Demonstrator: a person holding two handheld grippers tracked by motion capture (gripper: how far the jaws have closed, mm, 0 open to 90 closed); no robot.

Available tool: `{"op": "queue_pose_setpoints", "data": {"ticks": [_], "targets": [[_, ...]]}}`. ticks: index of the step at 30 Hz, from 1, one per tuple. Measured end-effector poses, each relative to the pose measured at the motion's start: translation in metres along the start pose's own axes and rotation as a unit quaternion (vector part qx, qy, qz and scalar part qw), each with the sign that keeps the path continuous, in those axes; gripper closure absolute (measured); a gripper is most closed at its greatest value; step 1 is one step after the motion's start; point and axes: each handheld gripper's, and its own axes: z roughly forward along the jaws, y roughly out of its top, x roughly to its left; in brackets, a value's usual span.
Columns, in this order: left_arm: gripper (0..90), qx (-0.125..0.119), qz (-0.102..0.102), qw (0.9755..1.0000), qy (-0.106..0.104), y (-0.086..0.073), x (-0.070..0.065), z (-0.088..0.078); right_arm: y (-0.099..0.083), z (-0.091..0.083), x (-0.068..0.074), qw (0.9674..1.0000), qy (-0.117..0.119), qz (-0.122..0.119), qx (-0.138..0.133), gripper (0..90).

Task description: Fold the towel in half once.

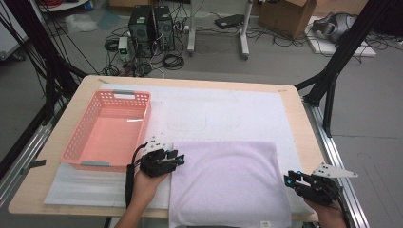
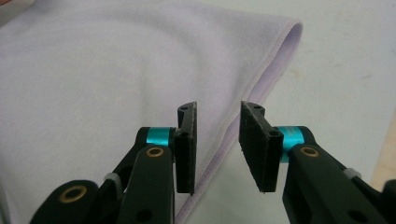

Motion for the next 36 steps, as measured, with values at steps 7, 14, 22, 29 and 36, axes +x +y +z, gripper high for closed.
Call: {"op": "queue_pose_setpoints", "data": {"ticks": [7, 14, 22, 29, 36], "targets": [[70.8, 0.041, 0.022, 0.9957, 0.081, 0.010, 0.006, 0.020, 0.009, 0.013, -0.004, 0.9999, 0.011, -0.011, 0.007, 66.7], [61.5, 0.013, 0.017, 0.9939, 0.108, 0.010, 0.009, 0.023, 0.014, 0.024, -0.007, 0.9998, 0.004, -0.013, 0.017, 66.4], [43.8, 0.017, -0.019, 0.9963, 0.083, 0.008, 0.022, 0.021, 0.044, 0.059, -0.030, 0.9995, -0.025, 0.009, 0.018, 45.6], [57.2, 0.031, 0.026, 0.9955, 0.086, 0.008, 0.013, 0.025, 0.059, 0.097, -0.051, 0.9974, -0.041, 0.021, 0.056, 43.5], [84.3, 0.034, 0.031, 0.9960, 0.077, 0.007, 0.009, 0.026, 0.058, 0.099, -0.050, 0.9970, -0.033, 0.002, 0.070, 66.0]]}}
